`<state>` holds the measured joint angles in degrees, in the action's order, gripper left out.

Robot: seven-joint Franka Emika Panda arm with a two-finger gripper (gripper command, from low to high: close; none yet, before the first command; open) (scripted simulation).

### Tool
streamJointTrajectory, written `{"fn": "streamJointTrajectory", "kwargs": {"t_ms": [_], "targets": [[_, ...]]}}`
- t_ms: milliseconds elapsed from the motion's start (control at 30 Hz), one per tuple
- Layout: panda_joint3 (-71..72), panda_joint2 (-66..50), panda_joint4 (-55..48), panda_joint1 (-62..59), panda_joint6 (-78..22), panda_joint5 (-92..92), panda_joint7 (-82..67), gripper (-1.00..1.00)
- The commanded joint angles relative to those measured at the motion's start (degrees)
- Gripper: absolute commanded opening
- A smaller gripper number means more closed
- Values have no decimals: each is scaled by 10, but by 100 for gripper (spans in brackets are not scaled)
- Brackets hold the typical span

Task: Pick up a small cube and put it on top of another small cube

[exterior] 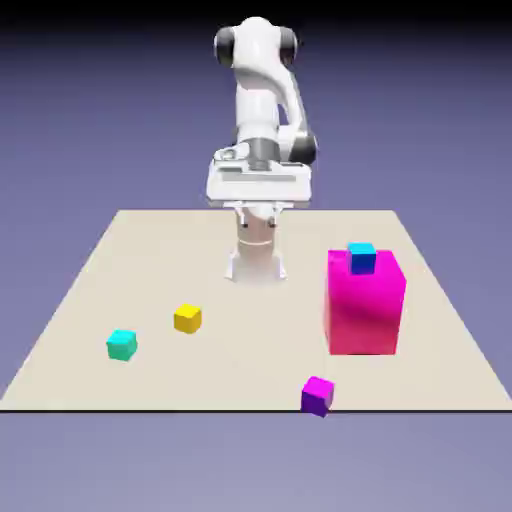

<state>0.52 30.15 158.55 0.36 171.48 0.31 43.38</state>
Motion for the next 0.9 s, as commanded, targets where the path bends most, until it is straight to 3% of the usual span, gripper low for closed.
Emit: {"fn": "streamJointTrajectory", "kwargs": {"t_ms": [0,867], "targets": [[4,-21,-20,-3,-21,3,8,0],[117,-561,-549,-73,-565,71,207,0]]}}
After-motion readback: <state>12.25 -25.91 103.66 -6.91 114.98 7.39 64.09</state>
